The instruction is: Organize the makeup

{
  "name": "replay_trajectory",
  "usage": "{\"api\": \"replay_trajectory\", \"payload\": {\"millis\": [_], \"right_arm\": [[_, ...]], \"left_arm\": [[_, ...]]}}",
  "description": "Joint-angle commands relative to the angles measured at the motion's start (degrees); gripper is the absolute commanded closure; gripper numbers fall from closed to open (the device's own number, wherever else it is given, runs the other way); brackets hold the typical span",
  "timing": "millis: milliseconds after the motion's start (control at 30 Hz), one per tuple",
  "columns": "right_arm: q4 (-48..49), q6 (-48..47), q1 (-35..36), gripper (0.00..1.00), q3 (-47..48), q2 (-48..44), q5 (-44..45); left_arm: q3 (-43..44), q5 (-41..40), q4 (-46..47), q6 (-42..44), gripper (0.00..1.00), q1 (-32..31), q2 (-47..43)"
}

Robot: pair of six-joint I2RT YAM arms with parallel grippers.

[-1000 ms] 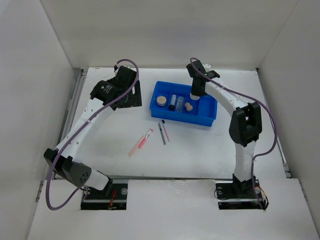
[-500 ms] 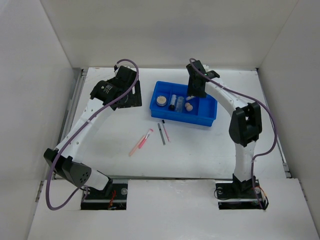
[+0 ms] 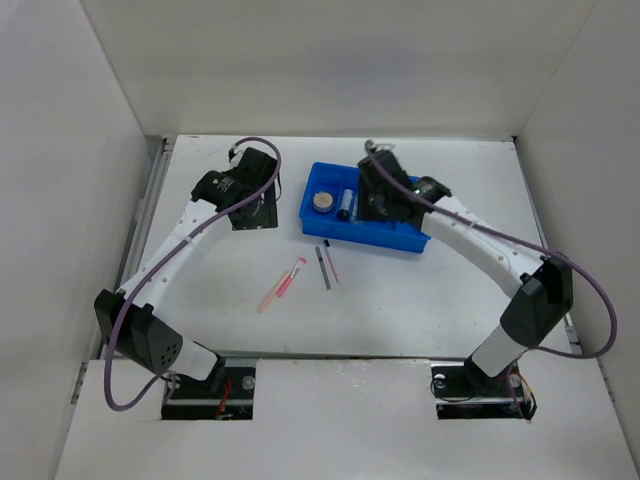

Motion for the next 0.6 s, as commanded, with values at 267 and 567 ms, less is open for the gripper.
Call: {"api": "replay_trajectory", "payload": {"millis": [267, 567], "right_arm": [[8.51, 4.80, 18.28, 0.54, -6.48, 11.09, -8.47], [10.44, 2.34, 18.28, 0.53, -3.33, 21.37, -7.33]], "left_arm": [[-2.72, -0.84, 0.16, -7.25, 0.17, 2.14, -5.49], [0.18, -1.98, 0.16, -6.02, 0.17, 2.14, -6.01]]}}
